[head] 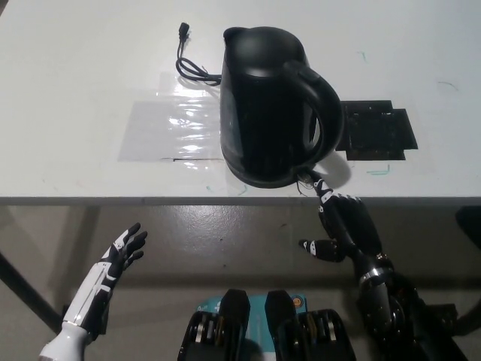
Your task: A kettle is kept at the center of the table close to the robot and the robot uses its right index finger to press downwards on the transparent start boiling button
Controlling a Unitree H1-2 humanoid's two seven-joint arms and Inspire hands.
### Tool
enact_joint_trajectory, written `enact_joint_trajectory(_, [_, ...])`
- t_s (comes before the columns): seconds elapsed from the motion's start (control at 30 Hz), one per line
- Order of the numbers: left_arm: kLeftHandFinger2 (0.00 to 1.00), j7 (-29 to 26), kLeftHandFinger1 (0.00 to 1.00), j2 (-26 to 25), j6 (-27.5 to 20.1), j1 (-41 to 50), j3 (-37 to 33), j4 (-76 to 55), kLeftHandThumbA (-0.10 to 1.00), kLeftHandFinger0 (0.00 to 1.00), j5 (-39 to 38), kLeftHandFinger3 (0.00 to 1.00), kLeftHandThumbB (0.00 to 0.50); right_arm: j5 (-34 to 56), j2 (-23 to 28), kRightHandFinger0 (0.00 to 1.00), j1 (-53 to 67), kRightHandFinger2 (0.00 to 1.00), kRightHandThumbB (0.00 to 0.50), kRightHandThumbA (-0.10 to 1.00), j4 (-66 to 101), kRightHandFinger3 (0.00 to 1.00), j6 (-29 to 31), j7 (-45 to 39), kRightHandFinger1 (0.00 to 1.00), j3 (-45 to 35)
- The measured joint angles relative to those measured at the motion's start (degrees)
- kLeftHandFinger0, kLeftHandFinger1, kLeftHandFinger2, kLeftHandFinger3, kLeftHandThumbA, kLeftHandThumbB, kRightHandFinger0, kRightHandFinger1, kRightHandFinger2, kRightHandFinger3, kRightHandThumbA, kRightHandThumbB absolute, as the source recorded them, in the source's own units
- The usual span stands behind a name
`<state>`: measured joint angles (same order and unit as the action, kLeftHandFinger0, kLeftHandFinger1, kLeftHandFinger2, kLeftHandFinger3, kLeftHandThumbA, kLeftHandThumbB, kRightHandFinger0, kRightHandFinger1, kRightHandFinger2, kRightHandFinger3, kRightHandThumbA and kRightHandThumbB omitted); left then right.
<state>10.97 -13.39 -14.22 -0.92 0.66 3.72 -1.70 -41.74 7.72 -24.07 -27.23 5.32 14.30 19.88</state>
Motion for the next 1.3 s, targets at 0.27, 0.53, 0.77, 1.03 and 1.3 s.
enact_joint_trajectory(0.27, [1.0,0.0,1.0,0.0,0.0,0.0,0.0,0.0,1.0,1.0,0.0,1.0,0.322,0.1,0.4,0.0,3.1,0.0,0.258,1.0,9.0,1.0,0.0,-0.2,0.0,0.0])
enact_joint_trajectory(0.53, [1.0,0.0,1.0,0.0,0.0,0.0,0.0,0.0,1.0,1.0,0.0,1.0,0.33,1.1,0.4,0.0,8.0,0.32,0.316,1.0,26.1,1.0,0.9,-1.0,0.18,-0.1])
enact_joint_trajectory(0.77, [1.0,0.0,1.0,0.0,0.0,0.0,0.0,0.0,1.0,1.0,0.0,1.0,0.321,3.3,1.5,0.0,14.1,0.41,0.313,1.0,41.2,1.0,2.6,-2.7,0.19,-0.5])
enact_joint_trajectory(1.03, [1.0,0.0,1.0,0.0,0.0,0.0,0.0,0.0,1.0,1.0,0.0,1.0,0.319,7.2,3.1,0.74,19.5,0.92,0.337,1.0,44.0,1.0,7.5,-2.1,0.79,-4.3])
enact_joint_trajectory(1.3, [1.0,0.0,1.0,0.0,0.0,0.0,0.0,0.1,1.0,1.0,0.0,1.0,0.328,12.5,6.5,1.0,22.8,1.0,0.296,1.0,34.4,1.0,15.2,2.4,1.0,-9.1])
